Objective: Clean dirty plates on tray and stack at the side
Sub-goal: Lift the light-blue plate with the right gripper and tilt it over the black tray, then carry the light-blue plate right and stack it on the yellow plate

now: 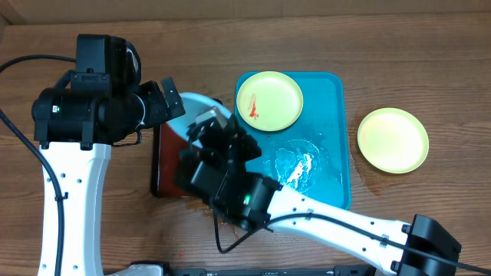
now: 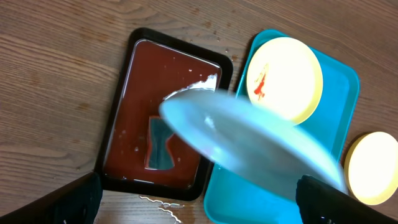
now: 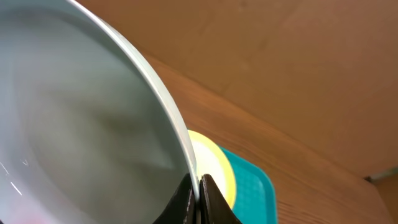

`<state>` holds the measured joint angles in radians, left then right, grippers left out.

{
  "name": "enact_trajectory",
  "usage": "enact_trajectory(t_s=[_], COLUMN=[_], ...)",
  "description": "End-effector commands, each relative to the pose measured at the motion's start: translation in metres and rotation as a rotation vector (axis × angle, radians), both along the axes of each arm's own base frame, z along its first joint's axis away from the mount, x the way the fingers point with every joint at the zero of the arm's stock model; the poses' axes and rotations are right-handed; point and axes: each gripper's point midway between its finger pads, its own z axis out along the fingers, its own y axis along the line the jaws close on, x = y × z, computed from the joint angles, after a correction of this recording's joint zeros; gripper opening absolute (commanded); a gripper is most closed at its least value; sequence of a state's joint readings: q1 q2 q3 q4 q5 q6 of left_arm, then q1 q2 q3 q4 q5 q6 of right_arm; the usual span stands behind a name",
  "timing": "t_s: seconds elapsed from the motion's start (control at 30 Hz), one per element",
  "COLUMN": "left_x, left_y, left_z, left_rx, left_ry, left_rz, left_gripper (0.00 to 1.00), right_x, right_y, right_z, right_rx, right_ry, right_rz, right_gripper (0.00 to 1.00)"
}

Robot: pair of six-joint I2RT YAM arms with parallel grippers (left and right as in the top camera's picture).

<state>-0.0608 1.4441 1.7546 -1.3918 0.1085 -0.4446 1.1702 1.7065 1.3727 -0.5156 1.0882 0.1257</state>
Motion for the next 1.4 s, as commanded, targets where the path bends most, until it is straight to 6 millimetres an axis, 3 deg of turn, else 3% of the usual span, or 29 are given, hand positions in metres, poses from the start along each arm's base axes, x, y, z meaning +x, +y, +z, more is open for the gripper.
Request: enact_trajectory(t_s=[0.0,0.2,0.33,0.5,0.57,0.63,0.8,0.87,0.97,1.07,1.17,1.37], left_x=[0.003,0.003,0.003,0.003,0.003,0.003,0.003,0.003,0.003,0.003,0.003,0.003], left_y=[0.002,0.002,0.002,0.002,0.002,0.002,0.002,0.002,0.002,0.002,0.002,0.002], left_z=[0.003,0.003,0.003,0.003,0.003,0.003,0.003,0.003,0.003,0.003,0.003,0.003], left_rx=[0.011,0.011,0.011,0.011,0.011,0.011,0.011,0.011,0.011,0.011,0.011,0.011], left_ry=[-0.011,-0.011,-0.011,-0.011,-0.011,-0.011,-0.011,-0.011,-0.011,-0.011,-0.011,-0.011], left_rz=[-0.004,-0.004,-0.004,-0.004,-0.004,-0.004,-0.004,-0.004,-0.004,-0.004,-0.004,-0.004], left_gripper=[1.0,0.99,1.0,1.0,1.0,1.0,1.0,1.0,1.0,1.0,1.0,1.0], right_x=[-0.002,0.003,0.032,0.072,0.081,0.089,0.103,0.097,0.072,0.044,0.019,-0.004], right_y=[0.004,-0.001,-0.035,-0.074,-0.089,-0.117,-0.241,-0.295,-0.372,-0.42,-0.448,-0.458], right_z=[0.008,0.012,0.002,-0.035,-0.037,-0.03,-0.018,-0.028,-0.056,-0.087,-0.12,-0.162], right_rx=[0.009,0.027,0.166,0.456,0.593,0.721,0.969,1.035,1.078,1.08,1.066,1.064], right_ry=[-0.029,-0.048,-0.008,0.357,0.504,0.591,0.642,0.658,0.696,0.737,0.778,0.822], right_rz=[-0.008,-0.042,-0.176,-0.185,-0.142,-0.136,-0.324,-0.465,-0.733,-0.924,-1.069,-1.16], right_gripper=[0.04,0.04,0.04,0.04,0.04,0.04,0.04,0.04,0.04,0.04,0.04,0.04])
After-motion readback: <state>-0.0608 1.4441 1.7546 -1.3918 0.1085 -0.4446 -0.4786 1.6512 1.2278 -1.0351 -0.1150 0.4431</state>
